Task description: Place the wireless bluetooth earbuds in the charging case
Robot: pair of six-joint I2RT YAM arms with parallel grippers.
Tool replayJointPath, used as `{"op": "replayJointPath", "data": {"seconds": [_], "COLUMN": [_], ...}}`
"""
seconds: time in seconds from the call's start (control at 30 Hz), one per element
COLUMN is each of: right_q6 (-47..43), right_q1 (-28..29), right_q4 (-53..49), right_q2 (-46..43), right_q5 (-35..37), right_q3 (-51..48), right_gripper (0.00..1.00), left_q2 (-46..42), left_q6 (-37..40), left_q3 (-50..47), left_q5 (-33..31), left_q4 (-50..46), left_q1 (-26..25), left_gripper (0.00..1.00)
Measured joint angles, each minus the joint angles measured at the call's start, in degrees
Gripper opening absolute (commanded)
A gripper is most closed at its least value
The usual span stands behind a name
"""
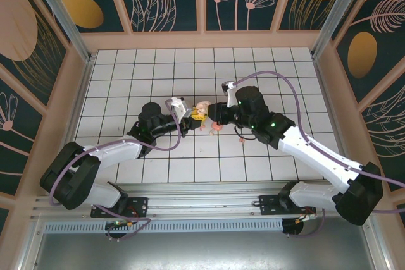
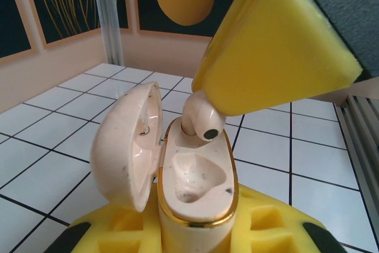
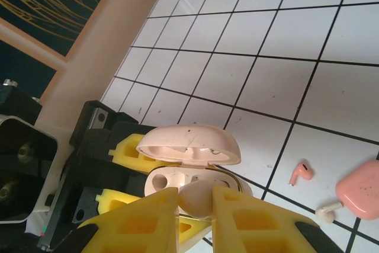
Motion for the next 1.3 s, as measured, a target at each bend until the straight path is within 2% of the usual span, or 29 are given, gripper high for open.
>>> {"op": "replayJointPath", "data": {"seconds": [0.43, 0.57, 0.7, 1.3], "right_q6": [4.7, 5.9, 6.7, 4.7], "right_q1": [3.9, 5.5, 7.1, 8.5], "right_q4": [-0.3, -0.4, -0.3, -1.7], "right_q2": [0.7, 1.0, 1.2, -1.5], "right_q5": [8.7, 12.4, 14.9, 16.1], "right_q3": [0.5, 0.5, 0.5, 4.8], "right_gripper": [0.19, 0.22, 0.28, 0.30], "left_q2": [0.0, 0.0, 0.0, -0.8], "left_q6": [0.0, 0.2, 0.6, 1.3], "left_q3": [0.0, 0.0, 0.0, 0.0], "left_q5": [-0.6, -0.9, -1.0, -1.0], "left_q4": [-0.5, -1.1, -1.4, -2.6], "left_q1": [0.0, 0.0, 0.0, -0.4], "left_gripper": [0.17, 0.17, 0.17, 0.17]}}
